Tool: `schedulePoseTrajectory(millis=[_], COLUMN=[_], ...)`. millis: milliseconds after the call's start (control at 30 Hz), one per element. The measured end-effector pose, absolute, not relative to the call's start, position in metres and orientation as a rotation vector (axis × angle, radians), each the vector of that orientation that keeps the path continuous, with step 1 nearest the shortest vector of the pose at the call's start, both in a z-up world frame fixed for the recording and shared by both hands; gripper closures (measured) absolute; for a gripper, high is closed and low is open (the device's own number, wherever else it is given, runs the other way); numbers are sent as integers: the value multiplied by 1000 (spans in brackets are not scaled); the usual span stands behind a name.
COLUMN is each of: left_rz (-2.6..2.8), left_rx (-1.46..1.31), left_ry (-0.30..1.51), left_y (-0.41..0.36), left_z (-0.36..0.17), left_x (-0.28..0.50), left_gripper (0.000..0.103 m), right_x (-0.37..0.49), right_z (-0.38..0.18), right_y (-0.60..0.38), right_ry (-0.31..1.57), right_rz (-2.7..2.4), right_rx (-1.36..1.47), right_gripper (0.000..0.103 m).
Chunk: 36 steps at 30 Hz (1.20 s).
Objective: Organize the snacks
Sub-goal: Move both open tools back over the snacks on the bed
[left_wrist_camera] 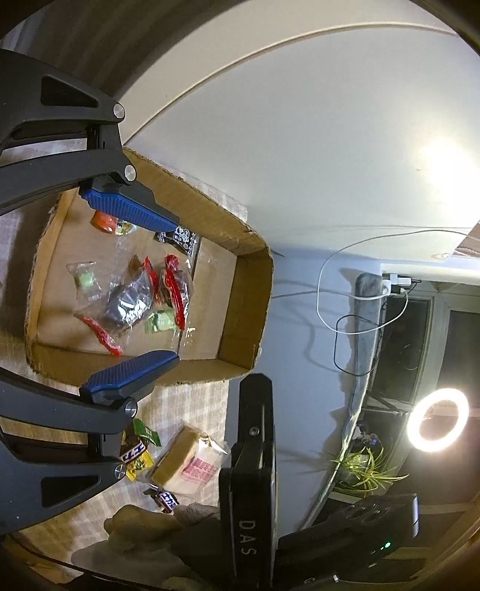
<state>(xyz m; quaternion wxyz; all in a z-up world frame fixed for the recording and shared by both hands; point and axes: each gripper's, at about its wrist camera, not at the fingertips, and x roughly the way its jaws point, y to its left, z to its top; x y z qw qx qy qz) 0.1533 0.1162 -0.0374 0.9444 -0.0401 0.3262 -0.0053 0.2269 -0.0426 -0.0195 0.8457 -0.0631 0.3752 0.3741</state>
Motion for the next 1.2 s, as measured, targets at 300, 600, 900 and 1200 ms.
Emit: schedulePoseTrajectory(millis=[300,600,900,1200], left_rz=[-38,-100,-195,-300], left_rx=[-74,-90,-102,-81], left_ry=[638,639,681,761], left_y=[97,72,32,-16], left_z=[-27,-28,-43,-65], left_x=[138,125,121,134], left_gripper=[36,36,37,55], right_x=[205,193,189,210], right_z=[-8,-4,-19,-53], right_y=[-77,-146,-220,-282], right_ry=[755,718,768,874], right_rz=[777,743,611,561], right_rx=[-132,-71,-109,-63], right_gripper=[9,9,9,13])
